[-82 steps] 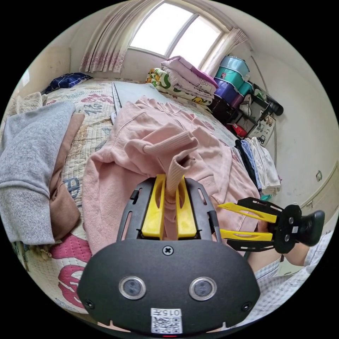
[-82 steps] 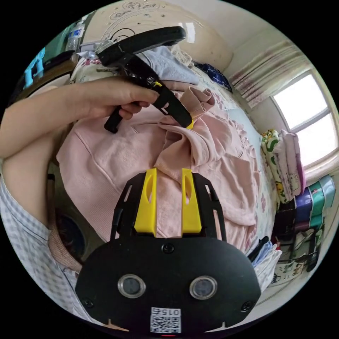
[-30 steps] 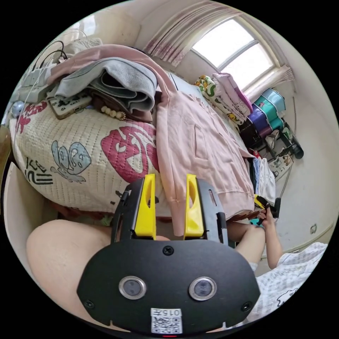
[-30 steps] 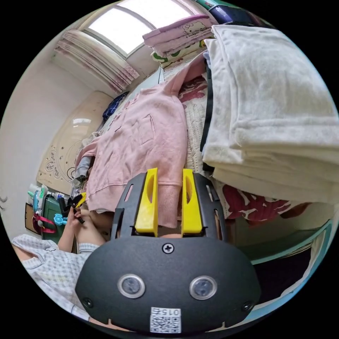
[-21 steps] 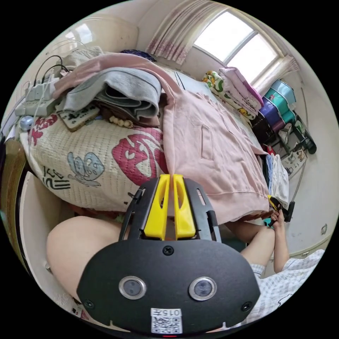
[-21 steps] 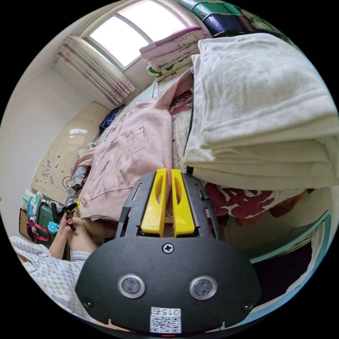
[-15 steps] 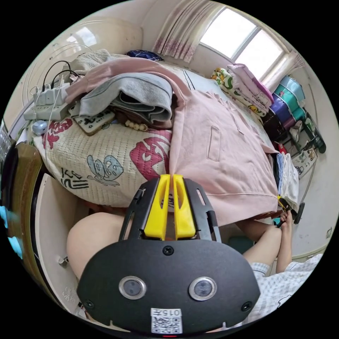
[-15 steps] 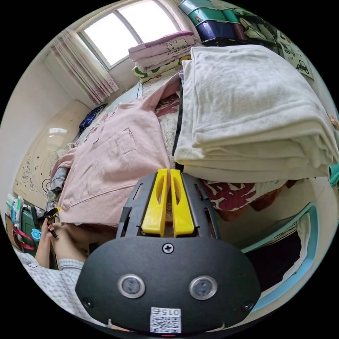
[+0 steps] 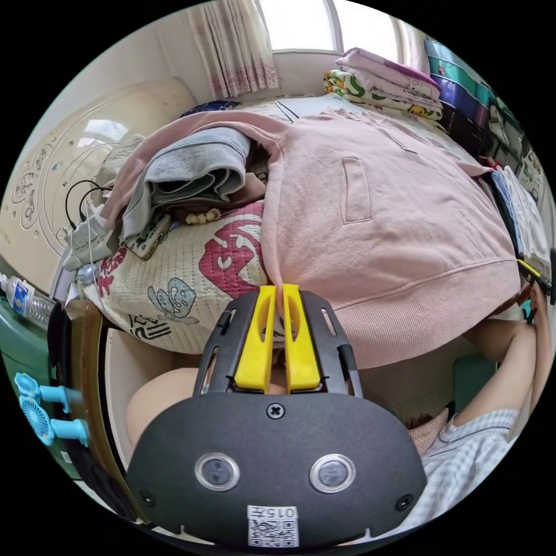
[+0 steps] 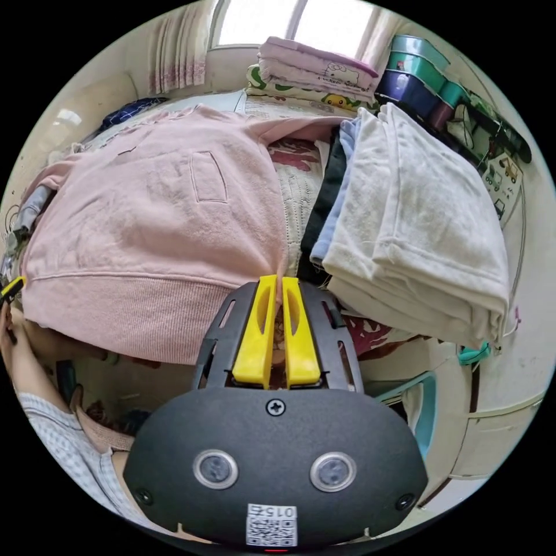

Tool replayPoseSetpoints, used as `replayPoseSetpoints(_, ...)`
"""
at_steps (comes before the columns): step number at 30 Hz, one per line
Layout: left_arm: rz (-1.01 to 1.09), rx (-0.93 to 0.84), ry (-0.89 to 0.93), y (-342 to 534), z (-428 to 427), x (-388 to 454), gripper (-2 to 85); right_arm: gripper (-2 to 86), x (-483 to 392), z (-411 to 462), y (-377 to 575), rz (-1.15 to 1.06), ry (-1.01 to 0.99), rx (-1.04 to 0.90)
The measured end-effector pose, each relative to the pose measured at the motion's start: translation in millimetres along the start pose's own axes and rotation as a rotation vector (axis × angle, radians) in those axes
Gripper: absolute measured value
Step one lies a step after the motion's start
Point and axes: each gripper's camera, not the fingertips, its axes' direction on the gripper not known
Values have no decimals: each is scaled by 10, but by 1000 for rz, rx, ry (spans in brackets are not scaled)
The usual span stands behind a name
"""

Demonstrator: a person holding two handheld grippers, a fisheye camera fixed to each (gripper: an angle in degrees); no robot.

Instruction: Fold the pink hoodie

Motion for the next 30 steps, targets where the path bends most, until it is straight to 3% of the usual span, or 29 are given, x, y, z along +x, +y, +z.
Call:
replayPoseSetpoints(6, 0, -9, 11, -53, -82, 2, 7, 6, -70, -53, 65, -13, 32, 46)
replayPoseSetpoints(15, -146, 4, 255, 48, -239, -435, 31, 25, 452, -133, 222, 220, -268, 112)
replayPoseSetpoints(26, -122, 377, 307, 130, -1262, -635, 74, 58, 477, -319, 192, 238, -190, 123)
replayPoseSetpoints(30, 42, 207, 377, -321, -899, -223, 75, 58, 588, -358, 163, 314, -226, 107)
